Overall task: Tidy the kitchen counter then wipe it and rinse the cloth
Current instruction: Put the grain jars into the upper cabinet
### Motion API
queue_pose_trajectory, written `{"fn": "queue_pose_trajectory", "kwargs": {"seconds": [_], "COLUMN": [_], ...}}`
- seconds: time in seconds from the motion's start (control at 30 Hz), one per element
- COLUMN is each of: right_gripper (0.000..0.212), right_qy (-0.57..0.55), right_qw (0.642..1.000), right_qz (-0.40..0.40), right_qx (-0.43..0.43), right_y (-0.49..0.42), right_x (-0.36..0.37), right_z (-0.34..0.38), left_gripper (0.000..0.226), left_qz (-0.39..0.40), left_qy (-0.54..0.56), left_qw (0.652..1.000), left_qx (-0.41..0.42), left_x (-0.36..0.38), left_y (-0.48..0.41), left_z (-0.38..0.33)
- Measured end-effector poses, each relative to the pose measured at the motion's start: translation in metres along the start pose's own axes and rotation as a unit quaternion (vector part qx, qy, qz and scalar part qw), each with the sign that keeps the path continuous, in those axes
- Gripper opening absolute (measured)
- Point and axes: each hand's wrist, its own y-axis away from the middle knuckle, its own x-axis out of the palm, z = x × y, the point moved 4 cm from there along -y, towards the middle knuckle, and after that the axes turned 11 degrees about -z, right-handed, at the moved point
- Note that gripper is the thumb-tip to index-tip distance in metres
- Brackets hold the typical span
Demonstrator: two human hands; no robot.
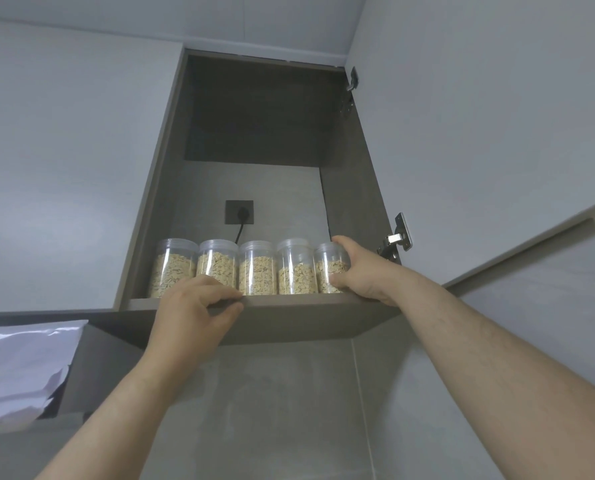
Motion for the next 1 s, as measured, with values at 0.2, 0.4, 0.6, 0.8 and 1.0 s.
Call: {"fn": "queue_pose_trajectory", "kwargs": {"seconds": [0.2,0.4,0.6,0.8,1.0], "right_gripper": [0.074,0.045,0.018,0.021,0.026], "right_qy": [-0.147,-0.178,-0.086,-0.076,-0.056], "right_qw": [0.986,0.972,0.974,0.982,0.983], "right_qz": [-0.070,-0.126,-0.174,-0.142,-0.156], "right_qx": [-0.025,-0.083,-0.116,-0.094,-0.075], "right_y": [0.003,0.034,0.070,0.093,0.119], "right_x": [-0.003,0.003,0.022,0.023,0.017], "right_z": [-0.008,0.006,0.014,0.024,0.025], "left_gripper": [0.009,0.005,0.006,0.024,0.038], "left_qz": [0.006,0.011,0.034,0.097,0.138], "left_qy": [-0.002,-0.007,-0.007,-0.003,0.007], "left_qw": [1.000,1.000,0.999,0.993,0.989], "left_qx": [-0.002,-0.005,-0.031,-0.064,-0.042], "left_x": [0.000,-0.003,-0.007,-0.015,-0.028], "left_y": [0.000,-0.002,-0.003,-0.001,0.025], "left_z": [0.000,-0.006,-0.009,-0.013,-0.030]}}
